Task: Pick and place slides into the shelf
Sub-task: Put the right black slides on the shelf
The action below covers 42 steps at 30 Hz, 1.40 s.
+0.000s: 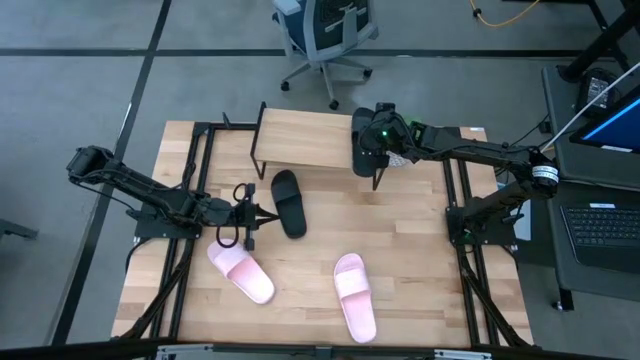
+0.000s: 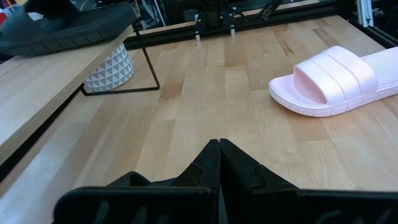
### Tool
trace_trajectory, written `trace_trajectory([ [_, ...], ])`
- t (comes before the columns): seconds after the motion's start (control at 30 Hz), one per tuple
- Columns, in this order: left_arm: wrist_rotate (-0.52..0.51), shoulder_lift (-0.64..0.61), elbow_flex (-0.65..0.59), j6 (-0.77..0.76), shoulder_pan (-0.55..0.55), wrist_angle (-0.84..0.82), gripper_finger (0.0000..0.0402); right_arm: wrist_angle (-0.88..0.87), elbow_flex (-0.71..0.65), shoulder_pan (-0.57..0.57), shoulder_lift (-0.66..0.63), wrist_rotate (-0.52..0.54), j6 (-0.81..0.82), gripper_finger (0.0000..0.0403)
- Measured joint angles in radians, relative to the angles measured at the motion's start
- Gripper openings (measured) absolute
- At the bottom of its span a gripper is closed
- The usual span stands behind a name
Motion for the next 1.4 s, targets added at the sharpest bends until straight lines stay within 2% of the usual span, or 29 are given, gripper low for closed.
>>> trace_trajectory([
  [0.37, 0.0, 0.0, 0.0, 0.0, 0.0, 0.0, 0.0, -0.021, 0.0, 0.0, 0.0, 0.042, 0.042, 0.0059],
  [1.0, 0.0, 0.0, 0.0, 0.0, 0.0, 0.0, 0.0, -0.03, 0.011, 0.0, 0.0, 0.045, 0.045, 0.0059],
  [1.13, 0.0, 0.0, 0.0, 0.0, 0.0, 0.0, 0.0, -0.064, 0.039, 0.004, 0.0, 0.045, 0.051, 0.0059],
  [1.4, 0.0, 0.0, 0.0, 0.0, 0.0, 0.0, 0.0, -0.194, 0.083, 0.009, 0.0, 0.043, 0.163, 0.0059],
])
